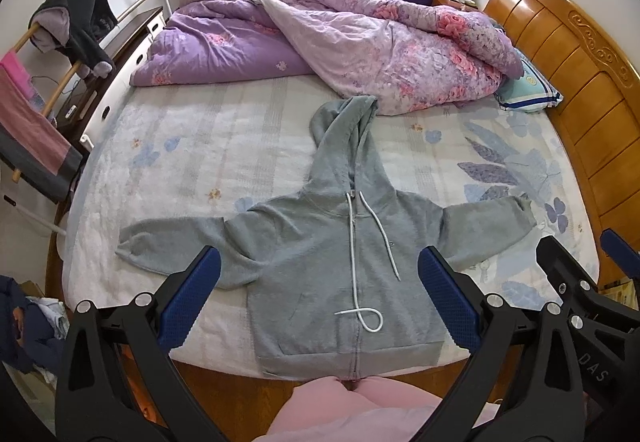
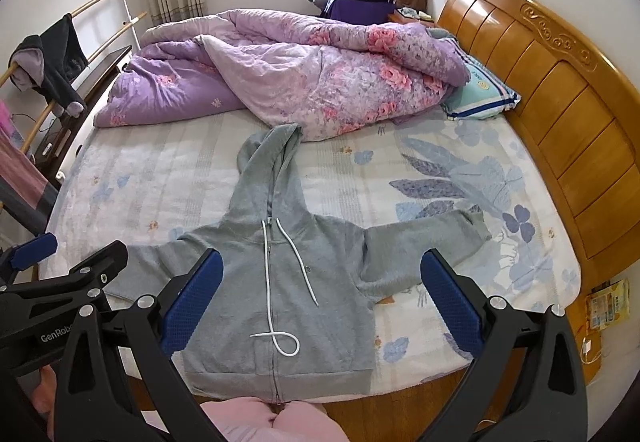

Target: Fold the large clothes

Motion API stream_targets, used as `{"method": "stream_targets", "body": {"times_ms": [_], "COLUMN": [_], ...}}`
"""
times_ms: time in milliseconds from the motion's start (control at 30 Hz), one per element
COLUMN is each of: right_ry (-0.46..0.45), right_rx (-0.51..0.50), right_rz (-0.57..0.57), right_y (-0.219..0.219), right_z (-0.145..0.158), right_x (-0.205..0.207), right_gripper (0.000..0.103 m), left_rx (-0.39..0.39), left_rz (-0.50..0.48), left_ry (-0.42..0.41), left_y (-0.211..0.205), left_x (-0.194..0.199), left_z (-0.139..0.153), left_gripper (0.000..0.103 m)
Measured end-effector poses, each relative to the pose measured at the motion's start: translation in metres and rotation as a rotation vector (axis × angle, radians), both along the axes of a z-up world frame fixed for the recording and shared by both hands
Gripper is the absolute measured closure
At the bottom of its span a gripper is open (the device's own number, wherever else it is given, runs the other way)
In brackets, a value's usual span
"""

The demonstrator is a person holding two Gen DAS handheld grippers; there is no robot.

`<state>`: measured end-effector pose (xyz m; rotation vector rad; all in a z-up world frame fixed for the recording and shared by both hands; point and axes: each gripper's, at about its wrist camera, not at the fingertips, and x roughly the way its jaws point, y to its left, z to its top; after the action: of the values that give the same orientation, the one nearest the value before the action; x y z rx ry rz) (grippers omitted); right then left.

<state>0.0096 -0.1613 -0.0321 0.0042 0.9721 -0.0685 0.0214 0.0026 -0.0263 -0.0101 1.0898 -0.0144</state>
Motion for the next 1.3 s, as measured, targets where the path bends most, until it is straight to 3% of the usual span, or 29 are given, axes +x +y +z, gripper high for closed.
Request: {"method": "stream_targets", "body": {"times_ms": [500,1300], "right_ry": [0.042,0.063], "right_rx": [0.051,0.064], "right_rz": [0.03,0.045], "right_y": [-0.02,-0.022], "right_z": [-0.01,-0.015], "right_x": [0.004,0.013], "right_gripper": [0.007,0.007], "left_rx": [0.03,0.031], "left_rz": [0.017,0.02], "left_ry": [0.022,0.029], "left_y": [-0.018,-0.013], "left_x": [0.0,0.0], "left_z": [-0.006,-0.007], "left_gripper": [0.005,0.005]}}
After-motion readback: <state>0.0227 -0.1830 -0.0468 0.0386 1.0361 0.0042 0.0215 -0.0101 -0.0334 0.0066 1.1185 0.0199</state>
